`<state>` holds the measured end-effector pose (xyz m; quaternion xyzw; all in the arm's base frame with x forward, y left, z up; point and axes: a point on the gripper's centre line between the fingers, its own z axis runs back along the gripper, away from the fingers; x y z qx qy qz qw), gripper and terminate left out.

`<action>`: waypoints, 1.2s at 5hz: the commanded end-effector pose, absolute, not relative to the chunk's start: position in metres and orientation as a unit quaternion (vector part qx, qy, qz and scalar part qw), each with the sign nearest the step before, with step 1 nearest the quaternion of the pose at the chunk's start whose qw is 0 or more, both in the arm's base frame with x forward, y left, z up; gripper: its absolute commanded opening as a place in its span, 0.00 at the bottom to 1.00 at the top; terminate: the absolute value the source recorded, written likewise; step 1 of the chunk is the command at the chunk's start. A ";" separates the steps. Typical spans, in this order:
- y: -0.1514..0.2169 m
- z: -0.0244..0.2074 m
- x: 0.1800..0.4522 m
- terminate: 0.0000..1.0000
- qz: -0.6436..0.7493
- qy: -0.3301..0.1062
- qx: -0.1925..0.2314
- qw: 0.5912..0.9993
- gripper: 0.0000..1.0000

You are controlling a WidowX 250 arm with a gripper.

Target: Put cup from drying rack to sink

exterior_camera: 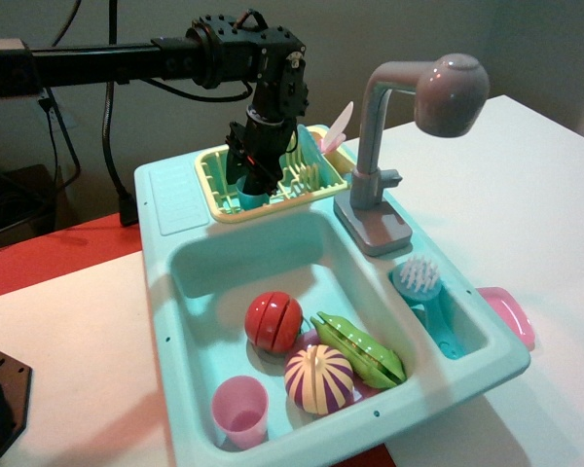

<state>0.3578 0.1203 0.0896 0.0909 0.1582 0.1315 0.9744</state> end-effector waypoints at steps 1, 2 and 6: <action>0.122 0.113 0.359 0.00 0.141 0.124 0.100 0.977 0.00; 0.120 0.116 0.359 0.00 0.141 0.120 0.099 0.978 0.00; 0.119 0.227 0.375 0.00 0.141 -0.003 0.087 0.986 0.00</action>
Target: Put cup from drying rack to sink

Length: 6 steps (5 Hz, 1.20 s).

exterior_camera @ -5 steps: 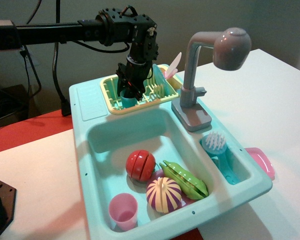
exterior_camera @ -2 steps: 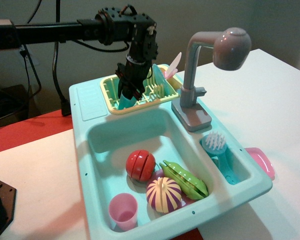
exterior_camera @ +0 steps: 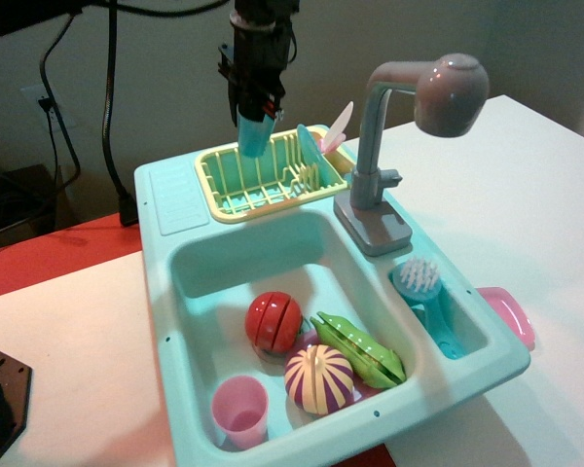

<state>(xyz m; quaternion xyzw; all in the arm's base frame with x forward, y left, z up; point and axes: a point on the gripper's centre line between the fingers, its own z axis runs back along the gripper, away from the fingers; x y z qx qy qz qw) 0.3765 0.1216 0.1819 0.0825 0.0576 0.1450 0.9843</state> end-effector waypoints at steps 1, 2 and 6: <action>0.075 0.213 0.377 0.00 0.068 0.017 0.056 0.996 0.00; 0.027 0.199 0.373 0.00 0.010 0.034 0.042 0.999 0.00; 0.000 0.137 0.344 0.00 0.021 0.082 0.063 0.994 0.00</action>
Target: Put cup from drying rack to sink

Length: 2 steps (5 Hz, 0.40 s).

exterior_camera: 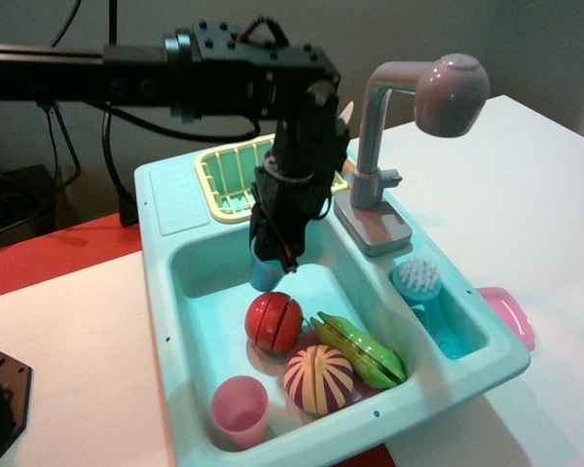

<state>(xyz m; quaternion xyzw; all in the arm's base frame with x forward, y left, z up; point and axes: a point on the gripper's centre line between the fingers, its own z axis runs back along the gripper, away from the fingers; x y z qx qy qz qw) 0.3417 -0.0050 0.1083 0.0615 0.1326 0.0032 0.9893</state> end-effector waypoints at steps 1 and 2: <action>0.004 0.129 0.341 0.00 0.027 0.088 0.072 0.993 0.00; 0.008 0.134 0.340 0.00 0.035 0.090 0.078 0.992 1.00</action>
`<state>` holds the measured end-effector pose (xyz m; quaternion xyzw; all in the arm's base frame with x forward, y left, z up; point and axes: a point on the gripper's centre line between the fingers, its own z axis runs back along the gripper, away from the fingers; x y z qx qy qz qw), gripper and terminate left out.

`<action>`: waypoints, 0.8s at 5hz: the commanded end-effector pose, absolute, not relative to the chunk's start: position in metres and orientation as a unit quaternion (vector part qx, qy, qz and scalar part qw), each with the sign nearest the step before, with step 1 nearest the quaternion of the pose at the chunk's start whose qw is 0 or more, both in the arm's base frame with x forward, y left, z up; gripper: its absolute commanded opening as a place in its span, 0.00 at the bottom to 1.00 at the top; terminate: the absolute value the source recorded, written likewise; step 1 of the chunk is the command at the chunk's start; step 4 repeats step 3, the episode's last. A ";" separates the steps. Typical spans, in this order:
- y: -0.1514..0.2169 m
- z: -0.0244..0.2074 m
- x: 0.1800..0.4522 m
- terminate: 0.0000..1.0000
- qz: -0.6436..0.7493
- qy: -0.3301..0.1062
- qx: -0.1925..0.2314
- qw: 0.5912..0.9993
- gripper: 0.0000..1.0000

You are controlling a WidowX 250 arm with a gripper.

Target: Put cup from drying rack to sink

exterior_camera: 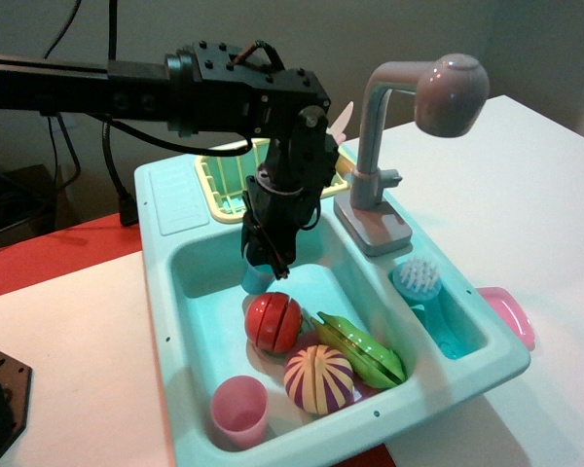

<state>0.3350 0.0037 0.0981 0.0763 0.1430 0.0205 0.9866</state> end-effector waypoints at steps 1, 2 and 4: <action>0.010 0.141 0.343 0.00 0.043 0.088 0.084 0.992 1.00; 0.015 0.158 0.346 0.00 0.050 0.088 0.088 0.991 1.00; 0.034 0.197 0.350 1.00 0.067 0.060 0.093 0.992 1.00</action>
